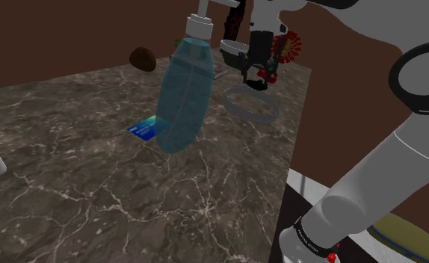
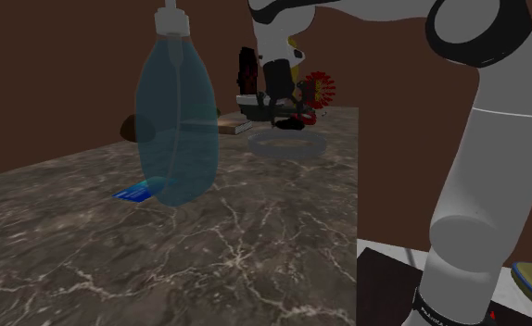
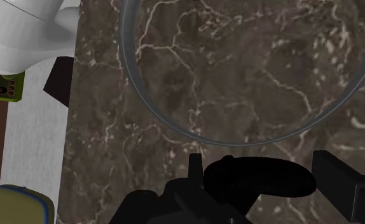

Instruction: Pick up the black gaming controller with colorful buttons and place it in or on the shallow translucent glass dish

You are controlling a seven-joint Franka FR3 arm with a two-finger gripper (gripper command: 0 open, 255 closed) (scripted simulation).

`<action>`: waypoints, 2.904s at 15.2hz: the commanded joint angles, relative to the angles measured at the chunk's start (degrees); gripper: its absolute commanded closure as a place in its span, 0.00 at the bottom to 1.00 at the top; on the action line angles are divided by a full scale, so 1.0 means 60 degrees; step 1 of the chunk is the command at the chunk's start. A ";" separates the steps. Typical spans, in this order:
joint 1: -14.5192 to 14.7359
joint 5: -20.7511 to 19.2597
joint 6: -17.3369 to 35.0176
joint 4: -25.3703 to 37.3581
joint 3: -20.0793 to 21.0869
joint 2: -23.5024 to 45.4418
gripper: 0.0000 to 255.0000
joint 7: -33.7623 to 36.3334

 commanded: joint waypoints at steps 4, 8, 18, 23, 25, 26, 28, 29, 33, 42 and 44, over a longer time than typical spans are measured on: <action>-0.0004 0.0018 -0.0660 0.0854 -0.0006 0.0198 1.00 0.0046; -0.0008 0.0038 -0.1249 0.1681 -0.0011 0.0433 1.00 0.0090; 0.0360 0.0380 -0.1854 0.1772 0.0356 -0.0155 1.00 0.1001; 0.0790 0.0868 -0.1690 0.0760 0.0893 -0.1140 1.00 0.2105; 0.0897 0.1007 -0.1515 0.0338 0.1049 -0.1431 1.00 0.2377; 0.0896 0.1001 -0.1376 0.0129 0.1052 -0.1499 1.00 0.2348; 0.0895 0.0990 -0.1100 -0.0277 0.1056 -0.1626 1.00 0.2294; 0.0895 0.0985 -0.0964 -0.0474 0.1058 -0.1685 1.00 0.2268; 0.0897 0.0969 -0.0430 -0.1224 0.1068 -0.1895 1.00 0.2170; 0.0891 0.0955 0.0364 -0.2273 0.1098 -0.2142 1.00 0.2035; 0.0882 0.0957 0.0364 -0.2273 0.1105 -0.2142 1.00 0.2033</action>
